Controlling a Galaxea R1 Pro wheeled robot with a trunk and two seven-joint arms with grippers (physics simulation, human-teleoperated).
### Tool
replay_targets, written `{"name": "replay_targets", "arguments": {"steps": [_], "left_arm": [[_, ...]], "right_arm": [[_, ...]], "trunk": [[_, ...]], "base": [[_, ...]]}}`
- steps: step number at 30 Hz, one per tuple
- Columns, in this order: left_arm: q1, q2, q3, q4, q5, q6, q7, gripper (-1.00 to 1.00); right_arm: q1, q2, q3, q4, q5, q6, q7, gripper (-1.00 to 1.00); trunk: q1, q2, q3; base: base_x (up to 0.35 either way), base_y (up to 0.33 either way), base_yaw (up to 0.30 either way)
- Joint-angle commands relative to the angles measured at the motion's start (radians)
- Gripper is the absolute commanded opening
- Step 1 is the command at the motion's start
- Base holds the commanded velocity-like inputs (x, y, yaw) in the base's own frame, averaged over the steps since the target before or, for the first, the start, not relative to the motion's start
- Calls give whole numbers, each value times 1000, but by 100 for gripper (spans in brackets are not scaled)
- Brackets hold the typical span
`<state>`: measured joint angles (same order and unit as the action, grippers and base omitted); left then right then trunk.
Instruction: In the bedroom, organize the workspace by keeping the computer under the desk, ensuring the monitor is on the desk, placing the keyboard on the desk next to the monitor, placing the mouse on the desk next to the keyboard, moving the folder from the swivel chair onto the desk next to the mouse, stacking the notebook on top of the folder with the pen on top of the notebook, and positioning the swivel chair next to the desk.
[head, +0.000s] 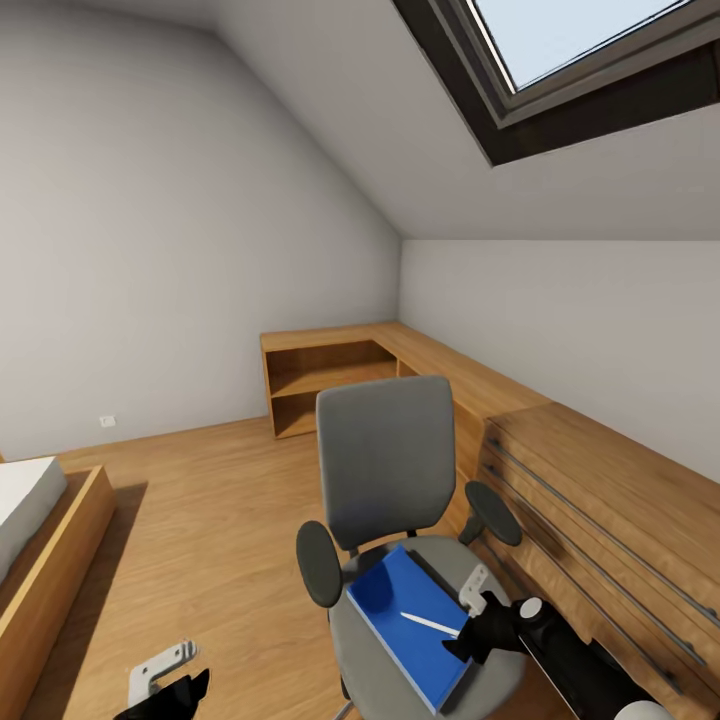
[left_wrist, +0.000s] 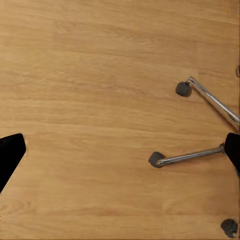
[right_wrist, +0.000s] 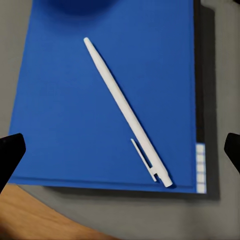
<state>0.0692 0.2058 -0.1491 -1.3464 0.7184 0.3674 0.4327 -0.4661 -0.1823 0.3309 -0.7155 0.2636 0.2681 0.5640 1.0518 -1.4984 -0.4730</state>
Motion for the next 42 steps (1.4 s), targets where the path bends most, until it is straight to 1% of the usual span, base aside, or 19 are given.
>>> {"name": "replay_targets", "arguments": {"steps": [1,2,3,7,8,9,10,15,17,22,38,42], "left_arm": [[0,1,11,-3,10,1,9,100],[0,1,23,-4,10,1,8,100],[0,0,45,-6,10,1,8,100],[0,-3,73,-7,10,1,8,100],[0,-4,80,-7,8,2,9,100],[0,-5,84,-7,7,2,10,100],[0,-6,89,-7,5,2,9,100],[0,-6,92,-7,3,2,10,100],[0,-6,91,-7,3,2,10,100],[0,-6,89,-7,4,2,10,100],[0,-12,85,-5,4,2,11,100],[0,-12,85,-5,5,2,11,100]], "right_arm": [[0,0,2,-2,8,3,4,100],[0,1,3,-2,8,3,4,100],[0,3,6,-2,9,4,4,100],[0,8,24,-2,9,5,3,100],[0,10,37,-2,9,7,3,100],[0,10,51,-2,9,8,2,100],[0,11,81,-2,9,11,1,100],[0,12,110,-2,9,13,1,100],[0,12,115,-2,9,14,1,100],[0,12,121,-3,8,14,1,100],[0,12,123,-4,10,13,0,100],[0,12,122,-4,10,13,-1,100]], "trunk": [[0,-1,-1],[0,-1,-1],[0,-1,-1],[0,-1,-1],[0,-1,-1],[0,-1,-1],[0,-1,-1],[0,-1,-1],[0,-1,-1],[19,-36,-17],[81,-148,-67],[81,-148,-67]], "base": [[7,0,0],[5,0,0],[3,0,0],[2,0,0],[0,0,0],[0,0,0],[0,0,0],[0,0,0],[0,0,0],[0,0,0],[0,0,0],[0,0,0]]}}
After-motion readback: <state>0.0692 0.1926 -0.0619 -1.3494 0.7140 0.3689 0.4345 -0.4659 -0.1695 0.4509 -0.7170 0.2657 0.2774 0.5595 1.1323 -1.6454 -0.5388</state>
